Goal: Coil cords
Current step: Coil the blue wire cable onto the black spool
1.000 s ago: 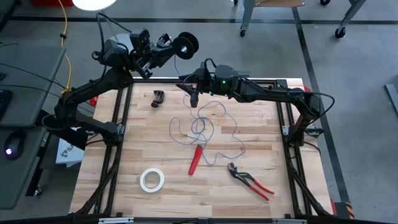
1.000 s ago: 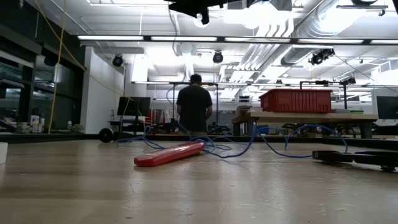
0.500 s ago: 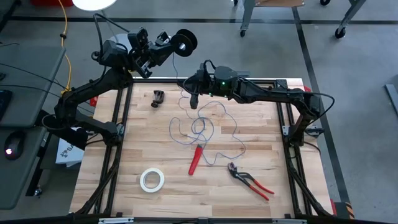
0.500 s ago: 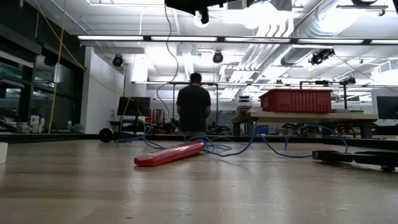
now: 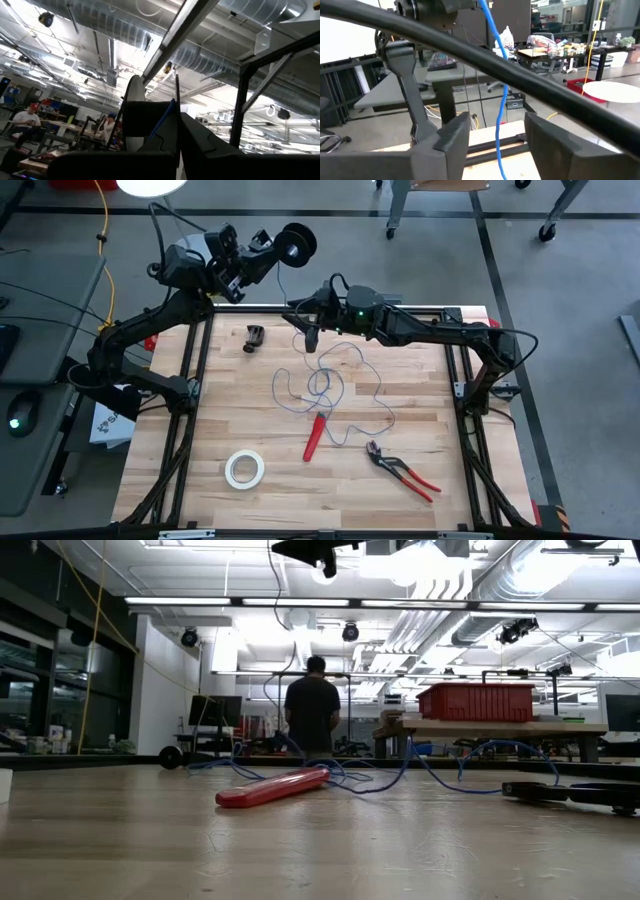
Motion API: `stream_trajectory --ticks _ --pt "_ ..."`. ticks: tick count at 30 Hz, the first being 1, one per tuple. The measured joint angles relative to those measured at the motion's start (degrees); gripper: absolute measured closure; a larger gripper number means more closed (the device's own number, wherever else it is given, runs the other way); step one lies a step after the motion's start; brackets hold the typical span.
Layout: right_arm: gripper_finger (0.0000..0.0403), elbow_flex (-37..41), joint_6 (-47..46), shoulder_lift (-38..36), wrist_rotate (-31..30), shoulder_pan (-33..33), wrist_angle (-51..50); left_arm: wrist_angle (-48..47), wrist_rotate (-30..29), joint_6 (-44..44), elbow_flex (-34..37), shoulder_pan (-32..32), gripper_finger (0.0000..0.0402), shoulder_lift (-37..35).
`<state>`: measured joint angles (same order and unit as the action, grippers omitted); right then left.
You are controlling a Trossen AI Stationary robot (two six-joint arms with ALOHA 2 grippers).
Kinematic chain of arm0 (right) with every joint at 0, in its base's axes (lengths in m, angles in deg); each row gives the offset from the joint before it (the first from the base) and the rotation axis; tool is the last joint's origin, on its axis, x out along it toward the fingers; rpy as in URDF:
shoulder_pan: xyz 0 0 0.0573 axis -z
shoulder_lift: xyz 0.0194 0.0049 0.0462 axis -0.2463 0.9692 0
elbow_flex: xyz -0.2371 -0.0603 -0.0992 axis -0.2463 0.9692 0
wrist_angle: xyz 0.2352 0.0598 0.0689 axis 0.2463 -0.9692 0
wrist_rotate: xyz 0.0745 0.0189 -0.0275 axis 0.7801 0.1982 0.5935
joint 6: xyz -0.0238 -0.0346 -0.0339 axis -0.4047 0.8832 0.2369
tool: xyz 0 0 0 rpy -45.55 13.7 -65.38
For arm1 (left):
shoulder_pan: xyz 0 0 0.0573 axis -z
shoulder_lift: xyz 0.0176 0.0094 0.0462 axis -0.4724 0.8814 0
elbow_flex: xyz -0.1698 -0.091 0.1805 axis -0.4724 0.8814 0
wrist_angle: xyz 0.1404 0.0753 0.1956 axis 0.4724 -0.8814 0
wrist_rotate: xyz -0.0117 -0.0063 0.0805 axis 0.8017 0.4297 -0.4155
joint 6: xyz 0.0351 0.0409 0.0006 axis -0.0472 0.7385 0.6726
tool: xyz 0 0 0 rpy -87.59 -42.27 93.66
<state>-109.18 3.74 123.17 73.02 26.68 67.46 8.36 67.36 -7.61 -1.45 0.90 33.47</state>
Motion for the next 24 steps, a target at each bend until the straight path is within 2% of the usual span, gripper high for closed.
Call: stream_trajectory --ticks 7,14,24 --pt "0.0218 0.0 0.0 0.0 -0.1 0.0 -0.2 0.5 -0.5 0.0 0.0 0.0 0.0401 0.0" --pt "0.0257 0.0 0.0 0.9 -0.7 -0.1 -0.1 0.5 -1.2 0.0 0.0 0.4 0.0401 0.0" --pt "0.026 0.0 -1.5 1.3 -0.8 -0.1 0.7 0.4 -2.5 1.2 0.0 1.9 0.0401 0.0"
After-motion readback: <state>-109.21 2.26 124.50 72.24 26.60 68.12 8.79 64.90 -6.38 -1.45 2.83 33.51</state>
